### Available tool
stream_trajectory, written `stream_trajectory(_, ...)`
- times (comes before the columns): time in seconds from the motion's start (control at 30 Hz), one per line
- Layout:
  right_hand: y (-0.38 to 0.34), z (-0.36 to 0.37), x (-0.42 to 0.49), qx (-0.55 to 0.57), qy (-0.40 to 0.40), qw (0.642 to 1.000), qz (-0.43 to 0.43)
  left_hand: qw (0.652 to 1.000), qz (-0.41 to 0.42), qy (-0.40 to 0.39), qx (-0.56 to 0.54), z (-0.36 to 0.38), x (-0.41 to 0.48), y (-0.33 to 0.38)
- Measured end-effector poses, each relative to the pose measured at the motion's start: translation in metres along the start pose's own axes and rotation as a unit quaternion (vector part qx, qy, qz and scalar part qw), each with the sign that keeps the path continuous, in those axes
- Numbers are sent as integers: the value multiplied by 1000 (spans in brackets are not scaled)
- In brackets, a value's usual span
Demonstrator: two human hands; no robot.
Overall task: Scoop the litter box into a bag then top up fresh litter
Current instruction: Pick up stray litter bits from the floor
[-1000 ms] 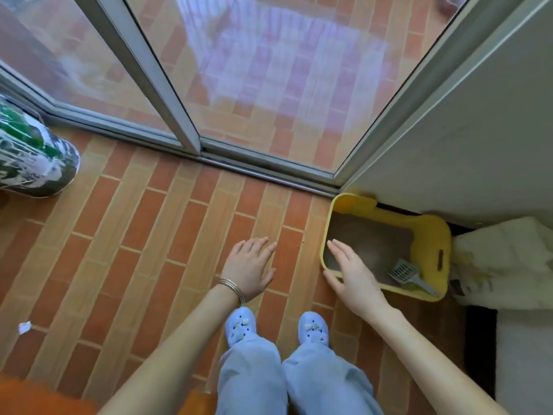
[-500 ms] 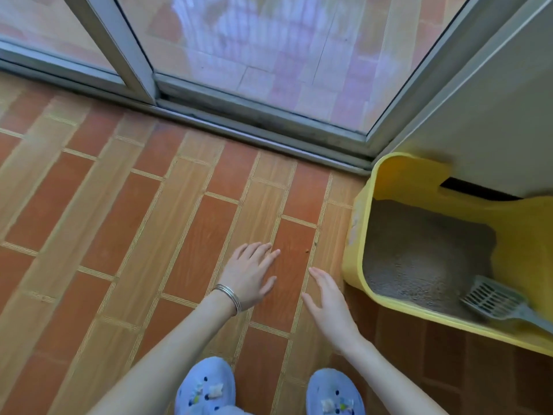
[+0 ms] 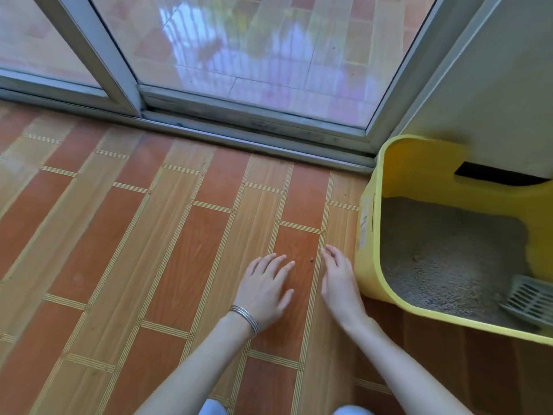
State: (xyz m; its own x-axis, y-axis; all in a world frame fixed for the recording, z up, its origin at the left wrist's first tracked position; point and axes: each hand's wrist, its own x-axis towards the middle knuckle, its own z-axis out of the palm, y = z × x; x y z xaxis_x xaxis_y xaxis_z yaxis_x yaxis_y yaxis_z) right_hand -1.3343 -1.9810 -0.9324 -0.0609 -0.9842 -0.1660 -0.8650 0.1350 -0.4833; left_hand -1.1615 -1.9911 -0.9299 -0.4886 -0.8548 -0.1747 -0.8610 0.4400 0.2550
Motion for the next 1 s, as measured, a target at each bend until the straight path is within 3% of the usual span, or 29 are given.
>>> stream_trajectory(0.3, 11, 0, 25, -104, -37, 991, -78, 997, 48, 51, -31, 26, 8, 10)
stream_trajectory(0.73, 10, 11, 26, -110, -18, 993, -26, 995, 4, 100, -29, 18, 12, -17)
stream_trajectory(1.0, 10, 2, -31, 47, -23, 998, 24, 993, 32, 105, -33, 13, 27, -15)
